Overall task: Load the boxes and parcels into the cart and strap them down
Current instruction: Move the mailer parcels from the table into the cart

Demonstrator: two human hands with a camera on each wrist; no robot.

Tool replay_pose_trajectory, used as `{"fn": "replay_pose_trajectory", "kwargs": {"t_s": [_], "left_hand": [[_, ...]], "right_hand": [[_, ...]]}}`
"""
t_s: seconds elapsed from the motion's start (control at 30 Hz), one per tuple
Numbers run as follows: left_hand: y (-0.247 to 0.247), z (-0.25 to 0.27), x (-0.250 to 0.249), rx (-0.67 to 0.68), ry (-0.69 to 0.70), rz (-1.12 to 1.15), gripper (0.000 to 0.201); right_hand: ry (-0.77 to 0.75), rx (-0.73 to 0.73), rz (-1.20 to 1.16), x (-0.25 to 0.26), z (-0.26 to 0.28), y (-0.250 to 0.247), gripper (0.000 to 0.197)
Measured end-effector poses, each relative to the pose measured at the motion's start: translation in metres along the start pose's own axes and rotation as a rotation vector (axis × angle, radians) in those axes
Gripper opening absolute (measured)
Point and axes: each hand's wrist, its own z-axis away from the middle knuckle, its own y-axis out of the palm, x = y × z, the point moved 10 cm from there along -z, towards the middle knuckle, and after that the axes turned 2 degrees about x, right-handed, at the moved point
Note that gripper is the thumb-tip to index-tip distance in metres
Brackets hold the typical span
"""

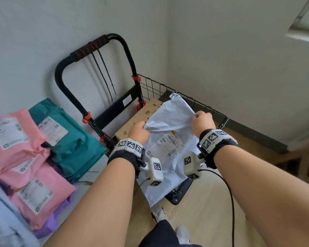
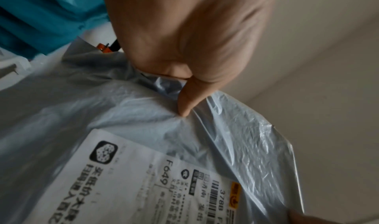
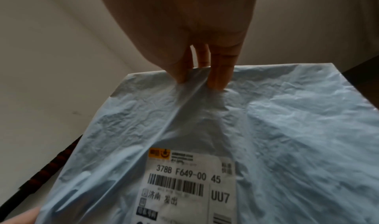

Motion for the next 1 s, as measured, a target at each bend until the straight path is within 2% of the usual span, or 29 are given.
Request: {"fn": "replay_pose_trajectory", "kwargs": {"t_s": [0.2, 0.27, 0.37, 0.47, 0.6, 0.77, 1.0], "left_hand": [[0.009, -0.057, -0.014, -0.024, -0.026, 0.097, 0.021], [0.013, -0.071, -0.012, -0.063, -0.047, 0.131, 0.031], [0.012, -0.083, 0.011, -0.159, -0.170, 0.132, 0.048], [0.030, -0.091, 0.046, -0.133, -0.356, 0.134, 0.056], [0.076, -0.092, 0.081, 0.013, -0.553, 0.165, 0.056], [0.138, -0.102, 0.109, 0.059, -0.641, 0.225, 0.037], [0.201, -0.104, 0.129, 0.104, -0.768, 0.197, 0.045]], "right_hand": [[0.037, -0.051, 0.029, 0.009, -0.047, -0.014, 0.026], [0.062, -0.061, 0.039, 0.006, -0.061, -0.017, 0.027], [0.108, -0.057, 0.074, 0.001, -0.080, -0.019, 0.027], [0.135, -0.028, 0.092, -0.004, -0.104, -0.013, 0.029], [0.153, 0.085, 0.154, -0.010, -0.137, 0.010, 0.031], [0.123, 0.270, 0.266, -0.022, -0.171, 0.055, 0.036], [0.140, 0.488, 0.396, -0.065, -0.203, 0.119, 0.035]]}}
